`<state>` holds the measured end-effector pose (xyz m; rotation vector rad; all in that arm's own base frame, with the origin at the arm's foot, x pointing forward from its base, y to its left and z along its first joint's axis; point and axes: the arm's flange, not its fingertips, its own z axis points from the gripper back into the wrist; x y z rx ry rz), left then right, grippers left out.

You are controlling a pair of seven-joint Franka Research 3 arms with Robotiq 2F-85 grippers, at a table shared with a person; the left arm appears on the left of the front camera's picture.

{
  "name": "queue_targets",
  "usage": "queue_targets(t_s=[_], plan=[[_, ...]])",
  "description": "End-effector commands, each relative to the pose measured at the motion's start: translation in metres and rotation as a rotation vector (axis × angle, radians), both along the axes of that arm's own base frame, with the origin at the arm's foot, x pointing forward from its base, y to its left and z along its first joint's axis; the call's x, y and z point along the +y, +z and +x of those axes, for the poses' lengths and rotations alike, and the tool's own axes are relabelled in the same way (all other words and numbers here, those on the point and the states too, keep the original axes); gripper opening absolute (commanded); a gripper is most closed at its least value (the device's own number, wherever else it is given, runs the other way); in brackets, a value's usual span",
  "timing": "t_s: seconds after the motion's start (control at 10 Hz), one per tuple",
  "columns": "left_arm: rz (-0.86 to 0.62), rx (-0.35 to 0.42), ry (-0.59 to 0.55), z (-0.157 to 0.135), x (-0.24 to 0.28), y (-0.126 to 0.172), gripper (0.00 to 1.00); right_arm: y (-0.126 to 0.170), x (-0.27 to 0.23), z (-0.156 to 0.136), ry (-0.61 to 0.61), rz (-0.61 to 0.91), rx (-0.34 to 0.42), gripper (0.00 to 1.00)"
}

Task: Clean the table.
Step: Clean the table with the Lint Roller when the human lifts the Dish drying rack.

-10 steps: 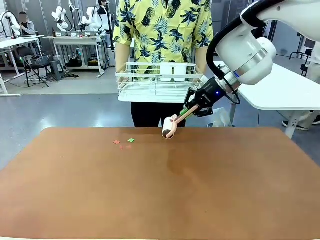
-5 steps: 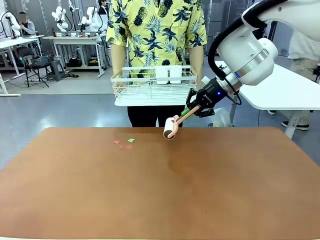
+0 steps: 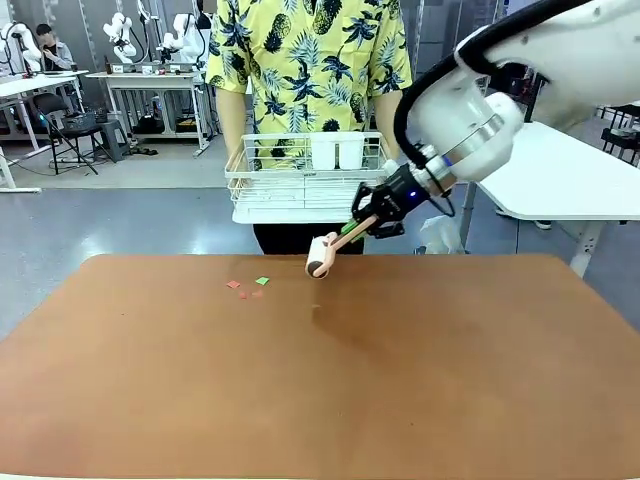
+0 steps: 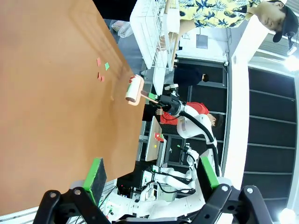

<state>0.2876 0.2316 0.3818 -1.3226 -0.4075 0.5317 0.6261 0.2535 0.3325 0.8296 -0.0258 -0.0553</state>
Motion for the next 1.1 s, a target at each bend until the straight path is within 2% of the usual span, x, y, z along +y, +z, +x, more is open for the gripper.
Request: queue_targets(t_s=[0.0,0.1,0.5,0.8,1.0], plan=[[-0.007,-0.016,-0.007,-0.003,0.001,0.0,1.0,-0.017,0.024,0.016,-0.014,0.033,-0.022,0.21],[-0.007,-0.016,-0.007,-0.003,0.001,0.0,1.0,-0.022,0.028,0.014,-0.021,0.034,-0.035,0.21],[-0.007,-0.016,-0.007,-0.003,0.001,0.0,1.0,-0.041,0.036,0.018,0.014,0.022,0.045,0.21],[-0.007,-0.016,-0.007,-0.003,0.001,0.0,1.0,-0.07,0.027,0.028,0.031,0.044,0.143,0.21],[-0.007,-0.016,-0.007,-0.003,0.001,0.0,1.0,-0.078,0.029,0.03,0.036,0.008,0.169,0.21]])
